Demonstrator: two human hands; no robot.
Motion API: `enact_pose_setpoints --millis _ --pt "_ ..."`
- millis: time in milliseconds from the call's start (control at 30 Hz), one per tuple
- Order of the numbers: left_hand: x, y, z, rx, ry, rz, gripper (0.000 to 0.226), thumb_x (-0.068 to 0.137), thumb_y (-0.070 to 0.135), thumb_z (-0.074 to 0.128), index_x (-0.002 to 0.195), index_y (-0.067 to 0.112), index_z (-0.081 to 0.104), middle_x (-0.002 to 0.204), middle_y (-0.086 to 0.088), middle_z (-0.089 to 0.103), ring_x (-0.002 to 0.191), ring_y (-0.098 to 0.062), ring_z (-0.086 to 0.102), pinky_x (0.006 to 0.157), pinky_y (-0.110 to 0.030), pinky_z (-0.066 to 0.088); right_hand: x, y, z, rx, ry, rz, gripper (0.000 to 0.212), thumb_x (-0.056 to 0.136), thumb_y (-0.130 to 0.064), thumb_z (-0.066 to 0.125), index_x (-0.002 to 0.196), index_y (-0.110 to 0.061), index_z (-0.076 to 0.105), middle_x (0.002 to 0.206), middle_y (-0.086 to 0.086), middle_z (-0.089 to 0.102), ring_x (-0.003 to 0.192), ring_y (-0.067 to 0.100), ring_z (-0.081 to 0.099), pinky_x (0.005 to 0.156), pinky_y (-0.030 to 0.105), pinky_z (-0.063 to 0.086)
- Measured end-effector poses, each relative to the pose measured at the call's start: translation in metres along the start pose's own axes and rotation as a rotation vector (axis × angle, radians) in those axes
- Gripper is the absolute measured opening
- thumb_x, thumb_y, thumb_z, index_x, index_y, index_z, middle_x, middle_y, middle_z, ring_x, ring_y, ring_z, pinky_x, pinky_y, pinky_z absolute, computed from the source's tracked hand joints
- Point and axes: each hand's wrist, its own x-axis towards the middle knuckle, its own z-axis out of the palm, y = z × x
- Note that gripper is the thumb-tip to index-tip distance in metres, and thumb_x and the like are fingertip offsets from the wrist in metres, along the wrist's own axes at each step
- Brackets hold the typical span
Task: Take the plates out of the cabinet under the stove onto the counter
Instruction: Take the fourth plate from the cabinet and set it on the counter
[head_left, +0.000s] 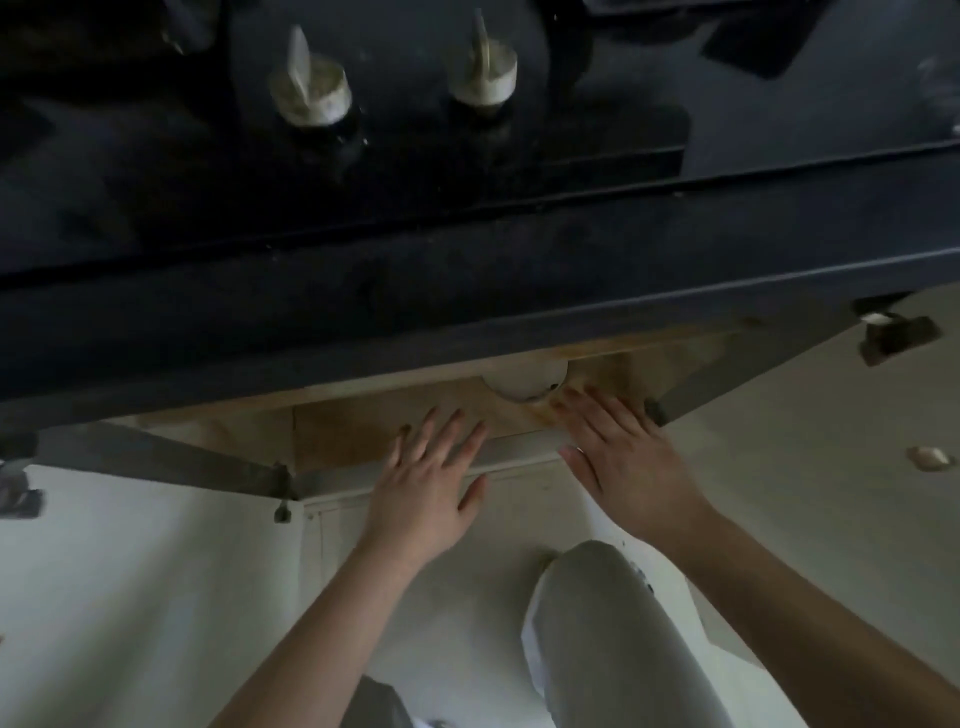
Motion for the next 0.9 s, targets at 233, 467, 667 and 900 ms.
enact_pose_setpoints --millis 233,467,667,900 --pt "0.061 -0.008 0.097 -0.013 0.109 0.026 0.061 0.092 0.050 0.034 0.141 0.021 0.055 0.146 -0.002 0.053 0.136 -0.028 0.047 0.107 -0.050 0.040 0.025 0.029 0.100 0.021 0.106 -0.076 0.050 0.101 -0.037 0.031 0.141 -0.012 0.049 0.146 0.006 0.050 0.135 0.025 0.044 0.110 0.043 0.037" --pt "0.105 -0.027 0.156 0.051 0.172 0.124 0.058 0.099 0.049 0.041 0.148 0.019 0.044 0.156 -0.002 0.040 0.143 -0.029 0.035 0.114 -0.051 0.029 0.044 0.056 0.167 0.033 0.174 -0.048 0.050 0.100 -0.033 0.029 0.138 -0.010 0.053 0.143 0.009 0.052 0.132 0.028 0.047 0.111 0.044 0.034" --pt "0.146 -0.043 0.198 0.079 0.110 0.133 0.062 0.102 0.053 0.023 0.157 0.026 0.015 0.166 0.004 0.008 0.152 -0.020 0.000 0.120 -0.044 0.005 0.059 0.074 0.212 0.033 0.121 -0.025 0.055 0.100 -0.039 0.020 0.144 -0.015 0.044 0.151 0.005 0.042 0.140 0.023 0.035 0.113 0.035 0.022" --pt "0.187 -0.058 0.234 0.132 0.051 0.132 0.066 0.100 0.056 0.015 0.158 0.025 0.008 0.167 0.002 0.003 0.152 -0.020 -0.002 0.120 -0.045 0.004 0.083 0.090 0.247 -0.034 0.095 -0.049 0.053 0.102 -0.037 0.023 0.146 -0.014 0.043 0.151 0.004 0.042 0.139 0.022 0.038 0.113 0.037 0.029"
